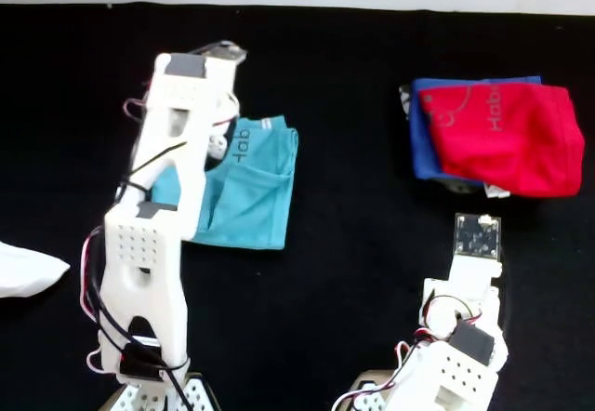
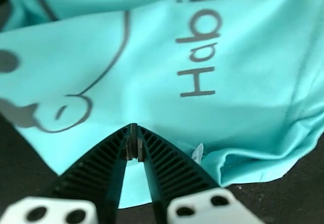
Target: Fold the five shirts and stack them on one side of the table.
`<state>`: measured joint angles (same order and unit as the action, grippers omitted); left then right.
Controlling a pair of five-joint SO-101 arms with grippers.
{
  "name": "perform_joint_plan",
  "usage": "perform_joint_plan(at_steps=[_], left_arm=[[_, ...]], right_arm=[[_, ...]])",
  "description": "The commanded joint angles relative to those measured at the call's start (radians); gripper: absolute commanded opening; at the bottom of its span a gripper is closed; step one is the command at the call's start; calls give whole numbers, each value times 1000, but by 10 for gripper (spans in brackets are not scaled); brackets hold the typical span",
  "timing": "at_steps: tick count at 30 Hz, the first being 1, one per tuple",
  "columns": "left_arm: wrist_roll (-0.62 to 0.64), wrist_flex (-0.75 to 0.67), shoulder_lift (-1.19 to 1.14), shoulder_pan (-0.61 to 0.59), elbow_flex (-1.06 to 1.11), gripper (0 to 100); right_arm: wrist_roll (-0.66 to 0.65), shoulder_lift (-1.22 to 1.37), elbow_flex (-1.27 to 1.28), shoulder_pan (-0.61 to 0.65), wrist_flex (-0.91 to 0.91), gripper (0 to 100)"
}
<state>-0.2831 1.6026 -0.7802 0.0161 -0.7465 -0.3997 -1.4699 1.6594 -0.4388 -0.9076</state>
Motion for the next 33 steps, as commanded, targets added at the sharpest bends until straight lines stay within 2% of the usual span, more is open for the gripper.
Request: perform_joint_plan(at_steps=[1, 5, 8, 16, 22, 28, 33], left_arm=[[31, 58, 10, 81, -36, 9], [89, 163, 10, 189, -28, 9], [120, 167, 39, 240, 16, 9], [112, 163, 369, 334, 179, 9], [114, -80, 369, 294, 177, 9], [112, -186, 186, 288, 159, 9], [112, -299, 33, 269, 8, 9]], right_arm=[[-6, -5, 104, -8, 19, 7], [-8, -5, 104, -7, 19, 7], [-8, -5, 104, -7, 19, 7], [-6, -5, 104, -7, 19, 7], [-5, -5, 104, -8, 19, 7], [-3, -5, 104, -10, 19, 7], [-3, -5, 104, -10, 19, 7]])
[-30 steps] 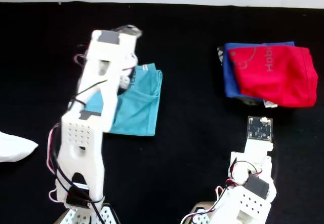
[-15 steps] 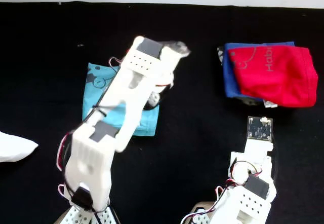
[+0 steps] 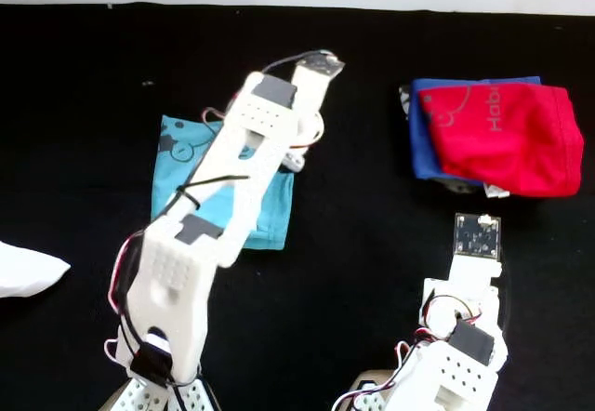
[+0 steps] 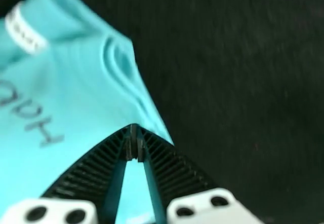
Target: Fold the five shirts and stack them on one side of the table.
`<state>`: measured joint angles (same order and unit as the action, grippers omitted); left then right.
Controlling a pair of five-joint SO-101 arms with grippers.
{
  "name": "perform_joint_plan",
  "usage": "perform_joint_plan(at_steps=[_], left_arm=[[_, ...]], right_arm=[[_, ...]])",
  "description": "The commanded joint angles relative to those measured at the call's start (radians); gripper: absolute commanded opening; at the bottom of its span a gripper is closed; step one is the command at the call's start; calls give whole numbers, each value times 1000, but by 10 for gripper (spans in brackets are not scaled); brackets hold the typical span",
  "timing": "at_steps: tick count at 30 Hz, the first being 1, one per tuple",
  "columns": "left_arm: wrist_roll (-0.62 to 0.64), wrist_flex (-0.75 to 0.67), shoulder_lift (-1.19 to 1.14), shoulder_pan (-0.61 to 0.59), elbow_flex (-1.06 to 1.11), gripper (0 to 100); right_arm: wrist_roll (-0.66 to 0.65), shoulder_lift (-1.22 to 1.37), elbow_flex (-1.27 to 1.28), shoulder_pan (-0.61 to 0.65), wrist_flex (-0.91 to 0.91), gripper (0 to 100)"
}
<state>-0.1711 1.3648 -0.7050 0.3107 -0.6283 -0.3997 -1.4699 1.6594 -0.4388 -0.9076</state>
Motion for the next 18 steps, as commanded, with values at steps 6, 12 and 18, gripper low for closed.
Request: perform_joint_plan(at_steps=[6, 12, 18], left_arm=[[0, -160, -272, -111, -389, 13], [2, -147, -423, -182, -708, 13], [3, 48, -433, -200, -957, 14]], right_arm=[[-3, -5, 104, -10, 19, 7], [-3, -7, 104, -10, 21, 7], [-3, -7, 104, -10, 21, 7]])
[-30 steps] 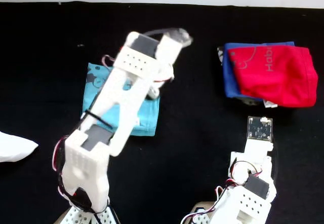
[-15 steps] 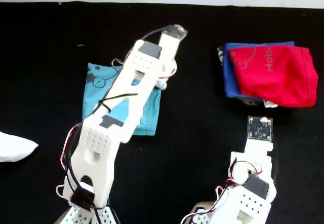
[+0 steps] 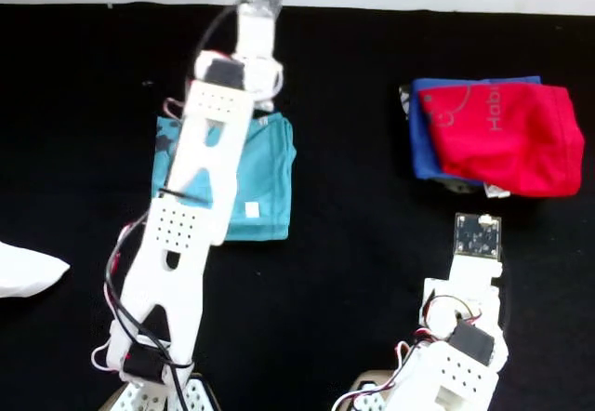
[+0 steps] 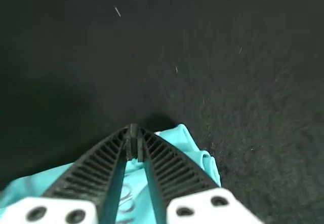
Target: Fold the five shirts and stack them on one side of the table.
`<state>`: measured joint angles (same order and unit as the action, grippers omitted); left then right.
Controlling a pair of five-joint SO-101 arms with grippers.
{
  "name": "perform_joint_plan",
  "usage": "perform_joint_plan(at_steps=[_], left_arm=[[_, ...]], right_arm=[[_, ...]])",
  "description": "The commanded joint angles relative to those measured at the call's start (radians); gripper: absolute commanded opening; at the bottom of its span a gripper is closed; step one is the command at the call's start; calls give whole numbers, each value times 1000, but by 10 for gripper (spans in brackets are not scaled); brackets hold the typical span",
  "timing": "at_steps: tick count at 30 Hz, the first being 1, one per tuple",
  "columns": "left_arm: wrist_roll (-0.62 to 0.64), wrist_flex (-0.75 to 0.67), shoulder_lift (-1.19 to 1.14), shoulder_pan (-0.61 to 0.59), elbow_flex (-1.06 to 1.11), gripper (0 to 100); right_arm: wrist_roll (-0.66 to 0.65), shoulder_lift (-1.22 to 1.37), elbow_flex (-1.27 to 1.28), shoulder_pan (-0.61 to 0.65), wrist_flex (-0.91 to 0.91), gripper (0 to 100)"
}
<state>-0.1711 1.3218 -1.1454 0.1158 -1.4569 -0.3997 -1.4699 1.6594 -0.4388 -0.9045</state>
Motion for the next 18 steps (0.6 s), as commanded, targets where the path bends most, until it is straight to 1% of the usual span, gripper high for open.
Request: perform_joint_plan(at_steps=[1, 5, 8, 10, 13, 18], left_arm=[[3, 132, 4, -4, -147, 14], [3, 278, 2, 18, -91, 14], [2, 321, 2, 47, 7, 14], [0, 301, 2, 56, 70, 14], [0, 210, 2, 42, 134, 14], [0, 31, 2, -54, 202, 14]], right_arm=[[-3, -7, 104, -10, 18, 7], [-3, -7, 104, -10, 18, 7], [-3, -7, 104, -10, 18, 7], [-3, -7, 104, -10, 18, 7], [-3, -7, 104, -10, 18, 7], [-3, -7, 104, -10, 18, 7]])
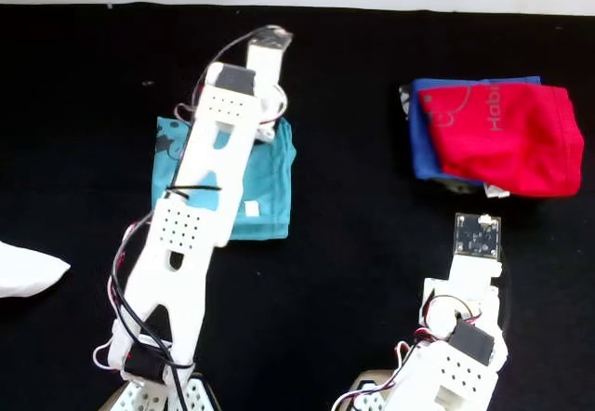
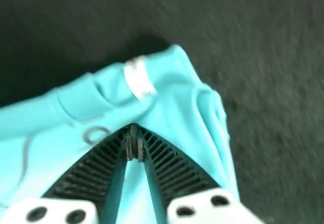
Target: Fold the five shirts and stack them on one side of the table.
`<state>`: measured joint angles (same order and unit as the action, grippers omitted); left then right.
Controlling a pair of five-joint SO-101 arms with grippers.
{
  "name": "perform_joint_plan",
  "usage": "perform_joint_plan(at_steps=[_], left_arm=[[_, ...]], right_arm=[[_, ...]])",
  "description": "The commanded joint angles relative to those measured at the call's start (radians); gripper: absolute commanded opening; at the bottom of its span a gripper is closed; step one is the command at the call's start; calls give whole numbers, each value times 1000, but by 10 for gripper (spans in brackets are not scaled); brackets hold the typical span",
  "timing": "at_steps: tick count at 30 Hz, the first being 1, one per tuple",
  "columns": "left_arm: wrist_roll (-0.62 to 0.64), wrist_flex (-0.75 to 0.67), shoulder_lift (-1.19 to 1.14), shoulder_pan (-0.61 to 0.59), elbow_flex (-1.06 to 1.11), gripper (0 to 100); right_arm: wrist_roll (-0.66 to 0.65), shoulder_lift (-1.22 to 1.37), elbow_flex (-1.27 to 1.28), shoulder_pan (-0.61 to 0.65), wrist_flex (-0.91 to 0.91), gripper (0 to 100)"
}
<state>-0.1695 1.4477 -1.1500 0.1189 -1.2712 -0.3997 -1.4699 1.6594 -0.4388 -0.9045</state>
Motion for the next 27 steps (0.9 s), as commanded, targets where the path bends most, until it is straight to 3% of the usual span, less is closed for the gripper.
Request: perform_joint_plan(at_steps=[1, 7, 15, 24, 27], left_arm=[[-2, -123, 7, -79, 31, 14], [-2, -172, 10, -173, 67, 14], [0, -170, 19, -173, 64, 14], [2, 169, 82, -15, -156, 14], [0, 147, 54, 28, -182, 14]], right_arm=[[-3, -7, 104, -10, 18, 7], [-3, -7, 104, -8, 18, 7], [-3, -7, 104, -10, 25, 7], [-3, -7, 104, -10, 27, 7], [-3, -7, 104, -10, 27, 7]])
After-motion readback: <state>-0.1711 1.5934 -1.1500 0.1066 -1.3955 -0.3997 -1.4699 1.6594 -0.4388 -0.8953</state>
